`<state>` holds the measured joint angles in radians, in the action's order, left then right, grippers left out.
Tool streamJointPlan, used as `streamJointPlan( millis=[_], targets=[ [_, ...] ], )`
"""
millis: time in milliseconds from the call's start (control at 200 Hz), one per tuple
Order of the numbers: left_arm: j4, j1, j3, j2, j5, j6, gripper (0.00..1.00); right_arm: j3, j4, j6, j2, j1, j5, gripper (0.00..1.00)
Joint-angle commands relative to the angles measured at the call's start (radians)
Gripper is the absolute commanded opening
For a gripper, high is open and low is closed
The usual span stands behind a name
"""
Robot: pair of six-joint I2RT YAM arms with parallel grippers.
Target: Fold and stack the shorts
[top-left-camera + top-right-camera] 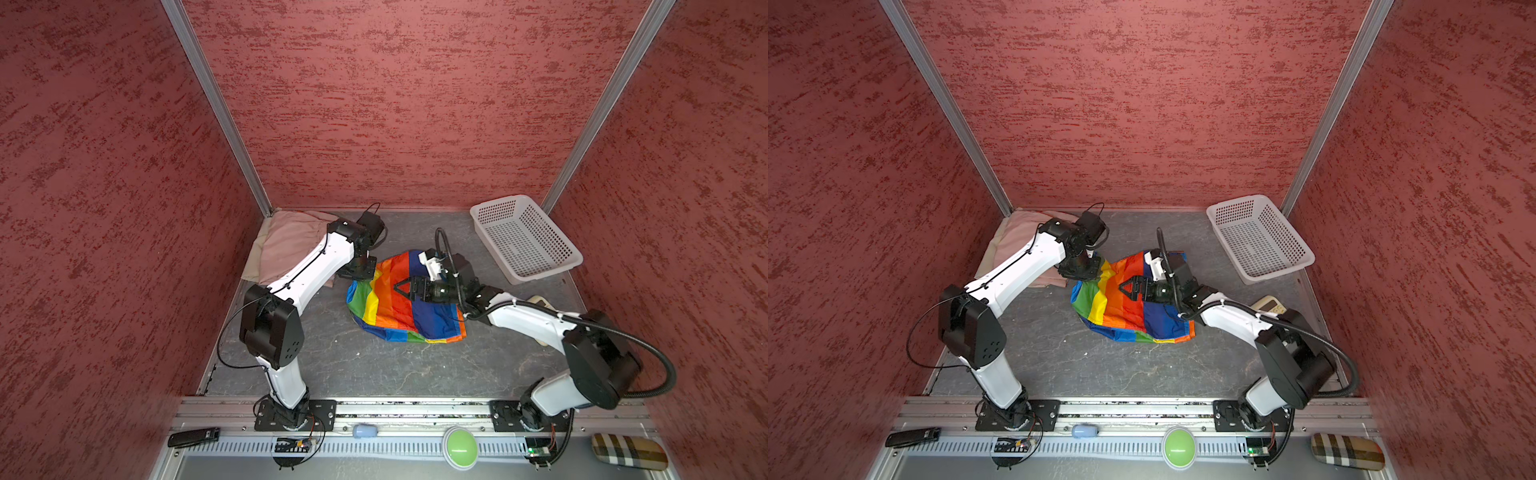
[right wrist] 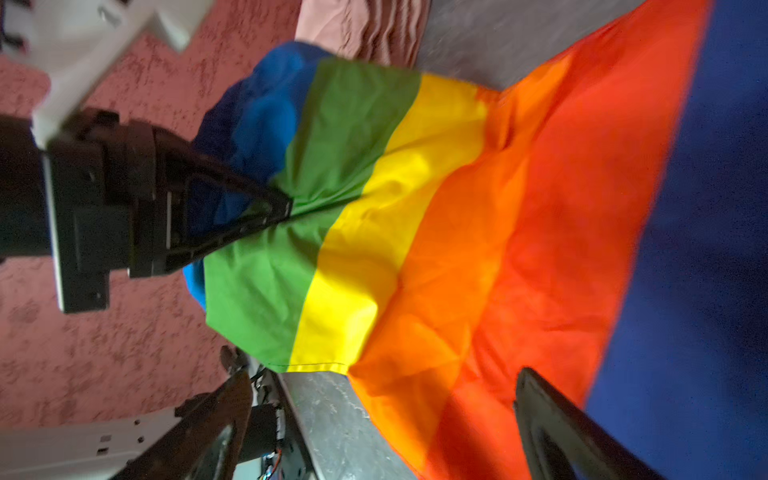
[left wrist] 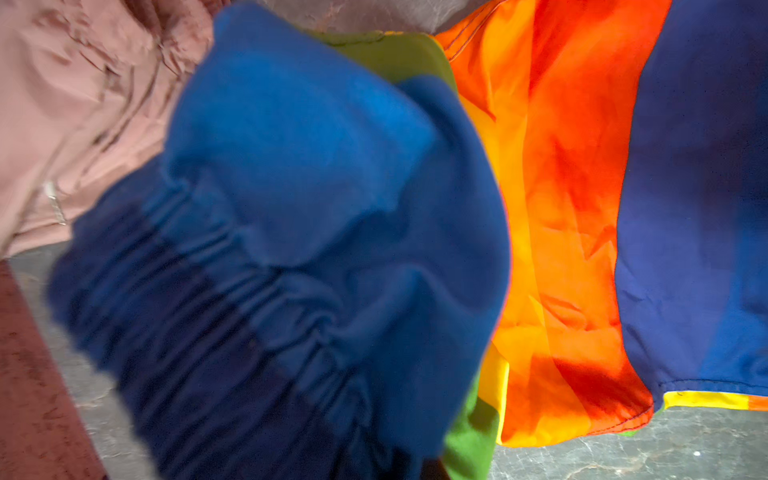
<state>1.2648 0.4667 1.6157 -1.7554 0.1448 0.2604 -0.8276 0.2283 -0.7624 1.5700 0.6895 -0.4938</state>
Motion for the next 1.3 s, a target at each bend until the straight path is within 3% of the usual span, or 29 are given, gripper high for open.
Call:
streamJointPlan(
  millis=[0,180,411,576,776,1057,1298],
  targets=[
    [-0.062,-0.032,-0.029,0.055,-0.065,-0.004,0.00,0.036,0.258,-0.129,0.090,0.078,-0.066,0.99],
    [-0.091,-0.085,-0.052,0.081,-0.083,-0.015,0.00,0.021,0.320,-0.177,0.232,0.142,-0.058,0.99],
    [-0.123,-0.157,-0.063,0.109,-0.093,-0.033,0.00,-0.029,0.147,-0.138,0.330,0.145,-0.020,0.99],
    [-0.131,-0.169,-0.059,0.117,-0.131,-0.033,0.00,-0.113,-0.052,-0.022,0.204,0.128,0.034,0.99],
    [-0.119,-0.158,-0.025,0.121,-0.165,-0.026,0.00,-0.153,-0.193,0.027,0.074,-0.039,0.078,0.99],
    [-0.140,-0.149,-0.072,0.127,-0.160,-0.016,0.00,-0.375,0.103,-0.199,0.359,-0.106,-0.015,0.99],
    [-0.147,-0.151,-0.073,0.145,-0.175,-0.018,0.00,-0.642,0.109,-0.294,0.633,-0.111,-0.032,0.99]
  ],
)
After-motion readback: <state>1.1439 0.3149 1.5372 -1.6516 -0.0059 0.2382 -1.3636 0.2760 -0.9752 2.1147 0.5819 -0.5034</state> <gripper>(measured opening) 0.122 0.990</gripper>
